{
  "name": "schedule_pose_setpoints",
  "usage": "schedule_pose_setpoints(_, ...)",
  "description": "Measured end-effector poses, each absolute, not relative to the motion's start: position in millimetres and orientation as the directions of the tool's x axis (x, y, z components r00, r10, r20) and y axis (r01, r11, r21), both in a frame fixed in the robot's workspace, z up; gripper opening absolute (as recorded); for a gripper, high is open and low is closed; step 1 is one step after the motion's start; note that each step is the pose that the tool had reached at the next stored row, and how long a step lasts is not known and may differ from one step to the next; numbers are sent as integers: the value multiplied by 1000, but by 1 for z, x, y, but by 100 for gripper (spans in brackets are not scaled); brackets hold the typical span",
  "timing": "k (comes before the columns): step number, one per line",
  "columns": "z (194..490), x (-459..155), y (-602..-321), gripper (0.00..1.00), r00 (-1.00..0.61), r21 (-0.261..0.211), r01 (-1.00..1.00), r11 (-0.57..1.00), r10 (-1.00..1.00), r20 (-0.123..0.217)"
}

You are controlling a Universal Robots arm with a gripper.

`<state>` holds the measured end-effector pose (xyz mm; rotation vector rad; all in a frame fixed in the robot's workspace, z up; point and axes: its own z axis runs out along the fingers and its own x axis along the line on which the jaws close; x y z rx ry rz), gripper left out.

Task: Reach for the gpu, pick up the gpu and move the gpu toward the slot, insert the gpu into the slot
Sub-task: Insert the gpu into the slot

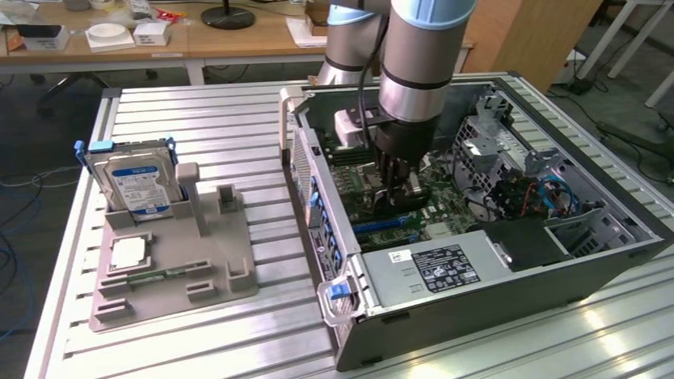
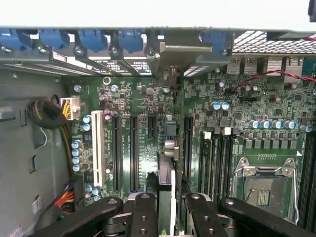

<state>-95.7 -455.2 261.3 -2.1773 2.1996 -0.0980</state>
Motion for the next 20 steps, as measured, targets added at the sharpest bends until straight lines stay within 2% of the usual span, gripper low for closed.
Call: schedule_pose_setpoints(20,252,-96,-455,27,-11,-80,-997,10,-1000,13)
